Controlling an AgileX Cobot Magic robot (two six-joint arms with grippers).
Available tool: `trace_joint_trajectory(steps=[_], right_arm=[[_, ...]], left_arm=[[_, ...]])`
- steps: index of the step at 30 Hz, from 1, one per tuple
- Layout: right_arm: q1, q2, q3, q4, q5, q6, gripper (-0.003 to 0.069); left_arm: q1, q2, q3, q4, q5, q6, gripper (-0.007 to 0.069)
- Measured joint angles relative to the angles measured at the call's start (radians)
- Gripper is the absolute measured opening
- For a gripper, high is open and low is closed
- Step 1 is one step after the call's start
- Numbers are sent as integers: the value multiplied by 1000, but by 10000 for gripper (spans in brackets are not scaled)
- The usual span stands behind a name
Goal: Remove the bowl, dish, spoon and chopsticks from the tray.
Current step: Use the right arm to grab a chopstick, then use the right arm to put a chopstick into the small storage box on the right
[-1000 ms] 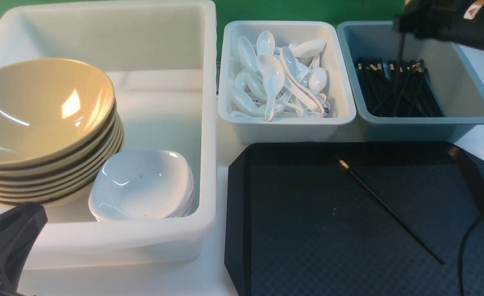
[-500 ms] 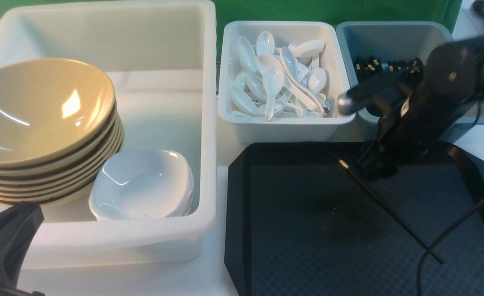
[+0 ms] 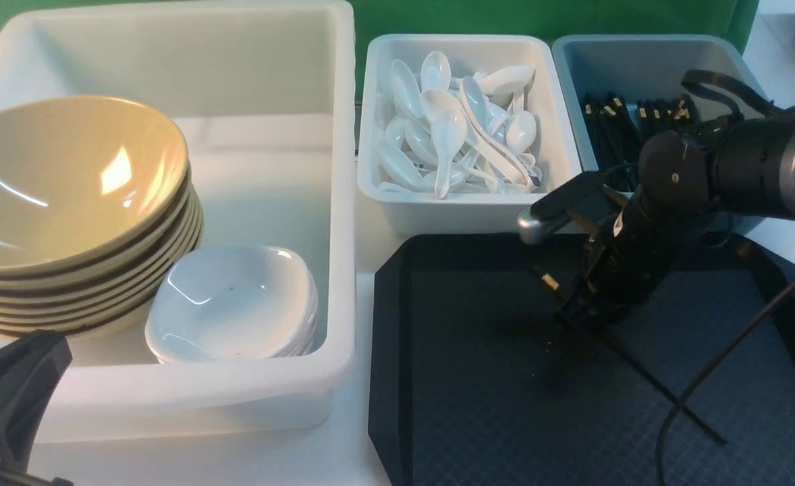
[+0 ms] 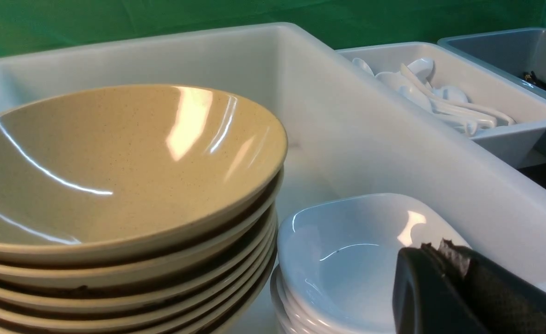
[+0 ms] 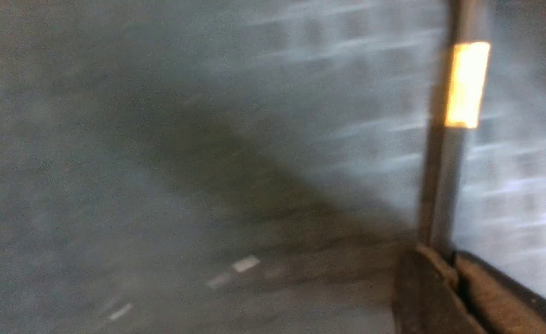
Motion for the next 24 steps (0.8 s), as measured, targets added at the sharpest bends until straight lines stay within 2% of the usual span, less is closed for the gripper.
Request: trace_joint_trajectory(steps=[3, 6, 9, 10, 11, 13, 14, 16, 17, 18, 19, 20, 22, 24], right_arm=[[37, -116, 5, 4, 26, -28, 67], [41, -244, 4, -14, -31, -45, 67], [21, -333, 4, -57, -177, -46, 67], [-19, -374, 4, -76, -338, -46, 67], [-25, -377, 4, -80, -383, -46, 67], [-97, -375, 1, -87, -632, -31, 76], [-102, -372, -2, -87, -648, -21, 80], [-162, -326, -37, -87, -771, 52, 129], [-180, -305, -56, -87, -778, 81, 159], [-206, -270, -90, -87, -771, 134, 218], [-210, -270, -90, -87, -763, 134, 218], [-228, -242, -131, -87, -696, 193, 288], [-238, -238, -190, -88, -547, 234, 340], [-236, -267, -256, -88, -348, 204, 329]], left_arm=[[0, 0, 0, 0, -2, 0, -5], [0, 0, 0, 0, -7, 0, -5], [0, 0, 0, 0, -10, 0, -5], [0, 0, 0, 0, -12, 0, -5], [0, 0, 0, 0, -12, 0, -5], [0, 0, 0, 0, -14, 0, -5], [0, 0, 0, 0, -14, 0, -5], [0, 0, 0, 0, -14, 0, -5], [0, 0, 0, 0, -14, 0, -5], [0, 0, 0, 0, -15, 0, -5], [0, 0, 0, 1, -16, 1, -5], [0, 0, 0, 4, -21, 1, -5], [0, 0, 0, 4, -23, 2, -5], [0, 0, 0, 4, -22, 2, -5]])
